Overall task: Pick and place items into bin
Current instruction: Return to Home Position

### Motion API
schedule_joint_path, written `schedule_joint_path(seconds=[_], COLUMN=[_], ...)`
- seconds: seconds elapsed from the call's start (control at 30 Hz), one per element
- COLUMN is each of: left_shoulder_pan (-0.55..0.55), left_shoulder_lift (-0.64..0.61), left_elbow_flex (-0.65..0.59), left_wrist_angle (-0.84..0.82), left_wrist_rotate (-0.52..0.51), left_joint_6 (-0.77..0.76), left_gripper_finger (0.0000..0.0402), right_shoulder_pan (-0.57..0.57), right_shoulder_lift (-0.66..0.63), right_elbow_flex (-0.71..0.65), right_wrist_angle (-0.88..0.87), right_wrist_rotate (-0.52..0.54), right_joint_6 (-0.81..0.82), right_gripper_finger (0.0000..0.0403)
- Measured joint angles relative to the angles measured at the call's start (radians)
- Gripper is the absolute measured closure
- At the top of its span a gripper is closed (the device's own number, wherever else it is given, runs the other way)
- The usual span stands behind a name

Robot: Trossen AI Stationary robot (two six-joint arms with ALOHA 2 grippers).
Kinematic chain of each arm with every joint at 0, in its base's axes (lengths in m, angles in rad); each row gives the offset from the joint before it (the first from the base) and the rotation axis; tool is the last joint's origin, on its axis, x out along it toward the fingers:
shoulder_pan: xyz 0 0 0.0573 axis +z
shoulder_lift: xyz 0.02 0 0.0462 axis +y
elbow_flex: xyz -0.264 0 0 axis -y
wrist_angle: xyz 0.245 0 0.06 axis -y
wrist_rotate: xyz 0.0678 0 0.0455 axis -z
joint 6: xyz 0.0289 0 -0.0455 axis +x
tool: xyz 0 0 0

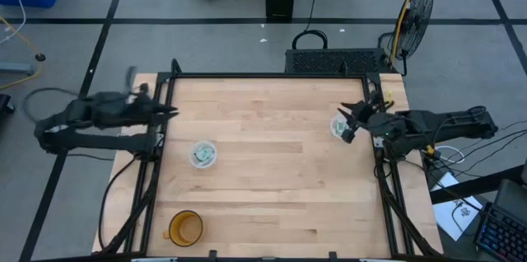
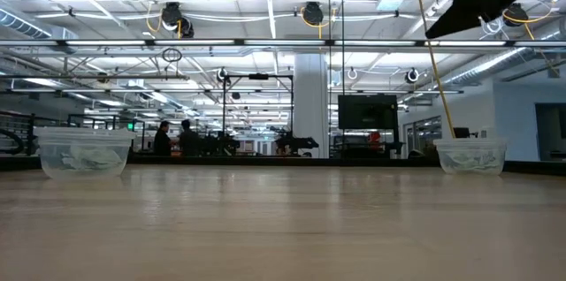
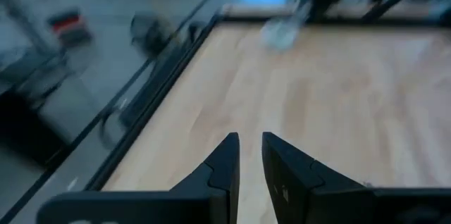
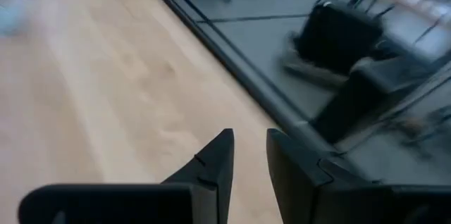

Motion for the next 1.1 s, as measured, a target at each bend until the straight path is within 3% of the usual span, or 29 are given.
schedule_joint_path(seconds=[0.13,0.3,0.4,0.6,0.77,0.97,1.1], left_shoulder_pan=[0.000,0.000,0.000,0.000,0.000,0.000,0.000], left_shoulder_lift=[-0.202,-0.390,-0.405,-0.376,-0.374,-0.372,-0.371], left_elbow_flex=[-0.118,-0.329,-0.431,-0.579,-0.706,-0.866,-0.899], left_wrist_angle=[0.111,0.332,0.427,0.698,0.893,1.058,1.119], left_wrist_rotate=[0.065,0.078,0.106,0.188,0.267,0.238,0.223], left_joint_6=[0.008,-0.061,-0.105,-0.085,-0.081,-0.144,-0.157], left_gripper_finger=[0.0332,0.0332,0.0332,0.0332,0.0332,0.0332,0.0332], right_shoulder_pan=[0.000,0.000,0.000,-0.001,-0.001,-0.001,-0.001], right_shoulder_lift=[-0.113,-0.261,-0.346,-0.484,-0.562,-0.593,-0.593], right_elbow_flex=[-0.110,-0.341,-0.475,-0.612,-0.647,-0.656,-0.658], right_wrist_angle=[0.125,0.381,0.561,0.852,0.860,0.834,0.790], right_wrist_rotate=[-0.103,-0.166,-0.175,-0.323,-0.342,-0.342,-0.341], right_joint_6=[0.031,0.051,0.027,-0.090,-0.104,-0.077,-0.051], right_gripper_finger=[0.0325,0.0324,0.0323,0.0325,0.0323,0.0325,0.0323])
